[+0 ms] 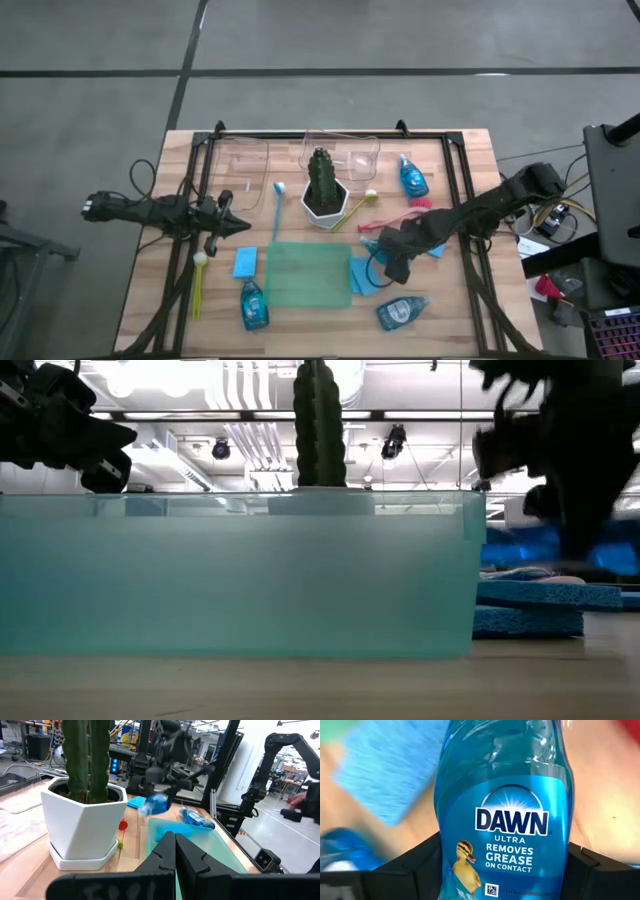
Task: Pick & Place Kitchen Sink Supplies
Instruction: Put the blue dishwashing liquid into the left transparent bin
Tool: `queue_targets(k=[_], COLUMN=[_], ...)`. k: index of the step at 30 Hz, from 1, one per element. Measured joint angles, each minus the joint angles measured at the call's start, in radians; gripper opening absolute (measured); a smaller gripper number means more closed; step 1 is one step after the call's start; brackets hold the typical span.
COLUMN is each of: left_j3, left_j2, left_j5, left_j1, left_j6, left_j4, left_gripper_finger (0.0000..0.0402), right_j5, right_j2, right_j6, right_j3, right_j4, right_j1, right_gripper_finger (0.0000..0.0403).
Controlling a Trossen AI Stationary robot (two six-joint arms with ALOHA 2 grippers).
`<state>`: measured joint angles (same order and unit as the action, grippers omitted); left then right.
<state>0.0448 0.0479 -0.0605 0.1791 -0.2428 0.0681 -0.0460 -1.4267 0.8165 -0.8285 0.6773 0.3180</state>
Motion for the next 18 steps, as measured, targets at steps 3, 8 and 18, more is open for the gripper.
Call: queue_targets(k=[3,8,18], left_j3=[0.000,0.000,0.000], left_j2=[0.000,0.000,0.000], left_j5=[0.000,0.000,0.000], left_j1=[0.000,0.000,0.000], left_j6=[0.000,0.000,0.000], left_j4=[0.000,0.000,0.000], left_gripper_finger=[0.0000,0.0000,0.0000], right_j5=[0.000,0.009,0.180], right_j2=[0.058,0.132,0.194], right_j6=[-0.001,0.018,0.027], right_j3=[-0.028,-0.085,-0.263], right_j4=[-0.003,-0.002,-0.001], right_j1=[0.000,0.000,-0.002], right_gripper_finger=[0.0269,0.0269,0.0269])
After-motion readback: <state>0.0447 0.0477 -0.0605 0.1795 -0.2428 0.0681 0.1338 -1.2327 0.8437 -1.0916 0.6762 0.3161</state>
